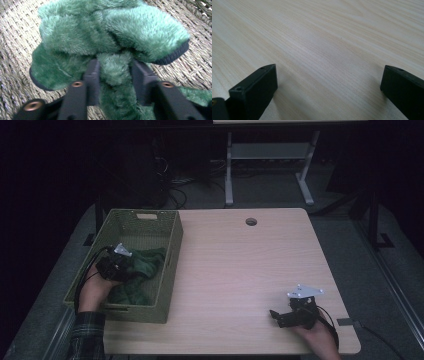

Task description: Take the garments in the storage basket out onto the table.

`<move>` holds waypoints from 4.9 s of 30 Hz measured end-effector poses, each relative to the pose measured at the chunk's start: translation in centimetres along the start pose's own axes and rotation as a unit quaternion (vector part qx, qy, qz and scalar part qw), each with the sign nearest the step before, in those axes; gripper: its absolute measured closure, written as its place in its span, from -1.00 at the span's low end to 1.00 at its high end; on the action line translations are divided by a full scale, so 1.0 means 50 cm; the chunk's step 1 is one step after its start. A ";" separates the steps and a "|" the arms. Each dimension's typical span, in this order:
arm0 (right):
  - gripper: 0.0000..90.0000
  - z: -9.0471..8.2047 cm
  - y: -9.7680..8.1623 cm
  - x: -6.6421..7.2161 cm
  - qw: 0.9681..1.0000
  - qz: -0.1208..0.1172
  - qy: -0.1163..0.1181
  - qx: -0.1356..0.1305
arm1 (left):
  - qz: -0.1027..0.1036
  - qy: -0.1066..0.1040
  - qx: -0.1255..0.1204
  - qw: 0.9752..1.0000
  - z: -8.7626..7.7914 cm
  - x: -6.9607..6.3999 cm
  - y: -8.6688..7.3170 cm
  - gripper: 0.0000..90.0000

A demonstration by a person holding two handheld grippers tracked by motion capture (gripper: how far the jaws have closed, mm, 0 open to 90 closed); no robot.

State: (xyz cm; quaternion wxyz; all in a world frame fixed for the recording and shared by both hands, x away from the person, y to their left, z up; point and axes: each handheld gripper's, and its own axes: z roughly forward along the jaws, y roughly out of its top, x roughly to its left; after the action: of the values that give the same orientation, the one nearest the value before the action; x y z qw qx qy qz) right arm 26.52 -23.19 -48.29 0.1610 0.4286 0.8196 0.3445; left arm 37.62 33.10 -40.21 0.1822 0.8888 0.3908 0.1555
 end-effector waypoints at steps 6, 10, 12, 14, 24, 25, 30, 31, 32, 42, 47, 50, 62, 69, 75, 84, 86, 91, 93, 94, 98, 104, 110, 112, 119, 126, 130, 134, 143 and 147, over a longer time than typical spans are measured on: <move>-0.98 0.000 0.000 0.000 1.000 0.000 0.000 0.000 | -0.015 -0.009 -0.019 1.000 -0.023 0.007 -0.001 0.70; -0.98 0.000 0.000 0.000 1.000 0.000 0.000 0.000 | -0.027 -0.018 -0.050 0.998 -0.048 0.011 -0.002 0.74; -0.98 0.000 0.000 0.000 1.000 0.000 0.000 0.000 | -0.031 -0.023 -0.068 0.997 -0.062 0.012 -0.001 0.75; -0.98 0.000 0.000 0.000 1.000 0.000 0.000 0.000 | -0.034 -0.026 -0.081 0.996 -0.072 0.012 0.000 0.76; -0.98 0.000 0.000 0.000 1.000 0.000 0.000 0.000 | -0.053 -0.051 -0.156 0.985 -0.138 0.008 0.019 0.78; -0.98 0.000 0.000 0.000 1.000 0.000 0.000 0.000 | -0.052 -0.054 -0.163 0.984 -0.145 0.009 0.021 0.78; -0.98 0.000 0.000 0.000 1.000 0.000 0.000 0.000 | -0.056 -0.062 -0.188 0.979 -0.171 0.008 0.035 0.79; -0.98 0.000 0.000 0.000 1.000 0.001 0.000 0.001 | -0.055 -0.063 -0.193 0.978 -0.179 0.009 0.041 0.79; -0.98 0.000 0.000 0.000 1.000 0.001 0.000 0.001 | -0.055 -0.063 -0.193 0.978 -0.179 0.009 0.041 0.79; -0.98 0.000 0.000 0.000 1.000 0.000 0.000 0.000 | -0.062 -0.073 -0.238 0.967 -0.242 0.007 0.070 0.80; -0.98 0.000 0.000 0.000 1.000 0.000 0.000 0.000 | -0.059 -0.074 -0.254 0.963 -0.270 0.004 0.089 0.81; -0.98 0.000 0.000 0.000 1.000 0.000 0.000 0.000 | -0.056 -0.078 -0.262 0.960 -0.285 -0.001 0.102 0.81; -0.98 0.000 0.000 0.000 1.000 0.000 0.000 0.000 | -0.028 -0.107 -0.293 0.950 -0.333 -0.044 0.173 0.81; -0.98 0.000 0.000 0.000 1.000 0.001 0.000 0.000 | -0.006 -0.114 -0.305 0.945 -0.351 -0.075 0.216 0.81; -0.98 0.000 0.000 0.000 1.000 0.000 0.000 0.000 | 0.013 -0.120 -0.316 0.941 -0.366 -0.103 0.252 0.82; -0.98 0.000 0.000 0.000 1.000 0.001 0.000 0.000 | 0.031 -0.140 -0.323 0.935 -0.360 -0.144 0.300 0.82; -0.98 0.000 0.000 0.000 1.000 0.001 0.000 0.000 | 0.038 -0.144 -0.320 0.936 -0.352 -0.156 0.310 0.82; -0.98 0.000 0.000 0.000 1.000 0.001 0.000 0.000 | 0.051 -0.157 -0.315 0.935 -0.327 -0.190 0.337 0.82; -0.98 0.000 0.000 0.000 1.000 0.001 0.000 0.000 | 0.054 -0.163 -0.314 0.934 -0.316 -0.202 0.346 0.82; -0.98 0.000 0.000 0.000 1.000 0.001 0.000 0.001 | 0.054 -0.166 -0.313 0.933 -0.310 -0.209 0.351 0.82; -0.98 0.000 0.000 0.000 1.000 0.002 0.000 0.001 | 0.061 -0.174 -0.308 0.933 -0.289 -0.234 0.366 0.82; -0.98 0.000 0.000 0.001 1.000 0.002 0.000 0.001 | 0.065 -0.195 -0.302 0.931 -0.251 -0.274 0.385 0.82; -0.98 -0.001 0.000 0.000 1.000 0.001 -0.001 0.001 | 0.069 -0.211 -0.292 0.930 -0.208 -0.307 0.398 0.82; -0.98 -0.001 0.000 0.000 1.000 0.001 -0.001 0.001 | 0.069 -0.216 -0.290 0.930 -0.194 -0.318 0.402 0.82; -0.98 0.000 0.000 0.000 1.000 0.001 -0.001 0.000 | 0.068 -0.231 -0.283 0.928 -0.148 -0.354 0.412 0.82; -0.98 0.000 0.000 0.000 1.000 0.001 -0.001 0.000 | 0.067 -0.246 -0.270 0.929 -0.091 -0.392 0.411 0.82; -0.98 0.000 0.000 0.000 1.000 0.001 -0.001 0.000 | 0.064 -0.257 -0.255 0.930 -0.045 -0.416 0.405 0.82; -0.98 0.000 0.000 0.000 1.000 0.000 -0.001 0.000 | 0.057 -0.268 -0.247 0.929 -0.002 -0.437 0.395 0.82; -0.98 -0.001 0.000 0.001 1.000 0.003 0.000 0.002 | 0.059 -0.271 -0.206 0.939 0.080 -0.468 0.370 0.81; -0.98 -0.001 0.000 0.001 1.000 0.003 0.000 0.002 | 0.052 -0.268 -0.188 0.943 0.114 -0.475 0.355 0.80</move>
State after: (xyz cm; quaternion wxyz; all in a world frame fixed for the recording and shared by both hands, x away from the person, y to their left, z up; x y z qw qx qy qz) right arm 26.47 -23.17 -48.27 0.1587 0.4315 0.8190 0.3433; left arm 36.01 2.94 -40.53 0.4361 0.8662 0.2439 -0.0088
